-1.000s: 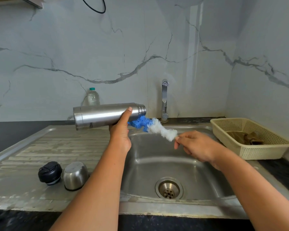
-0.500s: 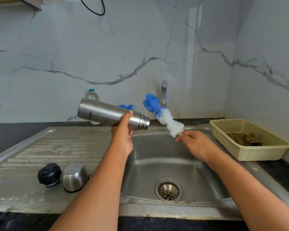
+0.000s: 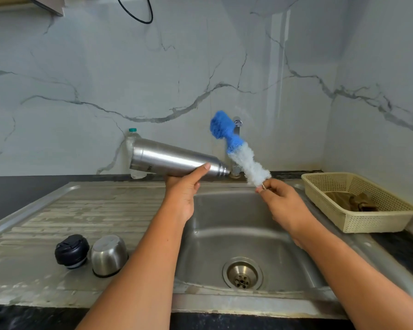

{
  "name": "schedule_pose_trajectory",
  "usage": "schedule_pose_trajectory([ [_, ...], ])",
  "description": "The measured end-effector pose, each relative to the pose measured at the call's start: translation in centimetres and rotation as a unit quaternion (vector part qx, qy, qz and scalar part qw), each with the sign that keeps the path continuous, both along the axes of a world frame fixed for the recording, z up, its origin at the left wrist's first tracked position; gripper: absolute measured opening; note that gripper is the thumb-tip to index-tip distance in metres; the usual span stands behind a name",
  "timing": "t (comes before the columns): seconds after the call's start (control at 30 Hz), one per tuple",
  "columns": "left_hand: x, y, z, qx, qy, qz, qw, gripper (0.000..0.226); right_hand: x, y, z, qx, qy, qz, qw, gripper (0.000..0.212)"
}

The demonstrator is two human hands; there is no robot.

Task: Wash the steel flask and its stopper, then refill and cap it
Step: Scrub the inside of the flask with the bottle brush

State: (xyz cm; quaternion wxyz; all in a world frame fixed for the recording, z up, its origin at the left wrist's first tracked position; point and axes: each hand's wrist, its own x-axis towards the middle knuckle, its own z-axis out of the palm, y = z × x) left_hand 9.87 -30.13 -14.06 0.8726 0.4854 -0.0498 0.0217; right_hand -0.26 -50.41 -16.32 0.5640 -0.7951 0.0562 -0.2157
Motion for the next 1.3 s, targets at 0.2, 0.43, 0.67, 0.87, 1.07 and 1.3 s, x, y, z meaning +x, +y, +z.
schedule_pose_trajectory([
  [0.2,-1.1,-1.6,-0.5,0.034,-0.028,-0.111,0.993,0.057,-0.8,0.2,0.6,0.006,-0.037,-0.040,0.999,0.043],
  [0.43,-2.9,-2.7,-0.7,0.020,-0.027,-0.213,0.976,0.065,0.0,-0.9,-0.1,0.072,-0.044,-0.015,0.996,0.090],
  [0.67,-3.3,-2.6,0.0,-0.061,0.001,-0.230,0.971,0.078,0.1,-1.8,0.1,0.203,-0.014,0.044,0.978,0.082],
  [0.87,-2.7,-1.6,1.0,-0.103,0.012,-0.186,0.977,0.083,0.1,-2.1,0.3,0.239,-0.037,0.060,0.968,0.065],
  [1.07,-2.7,-1.9,0.7,-0.043,-0.020,-0.161,0.986,0.068,0.4,-2.9,-0.2,0.245,-0.021,0.064,0.967,0.061],
  [1.3,-2.4,-2.2,0.6,-0.056,-0.053,-0.112,0.991,0.070,0.0,-2.0,-0.4,0.130,0.034,0.107,0.985,0.035],
])
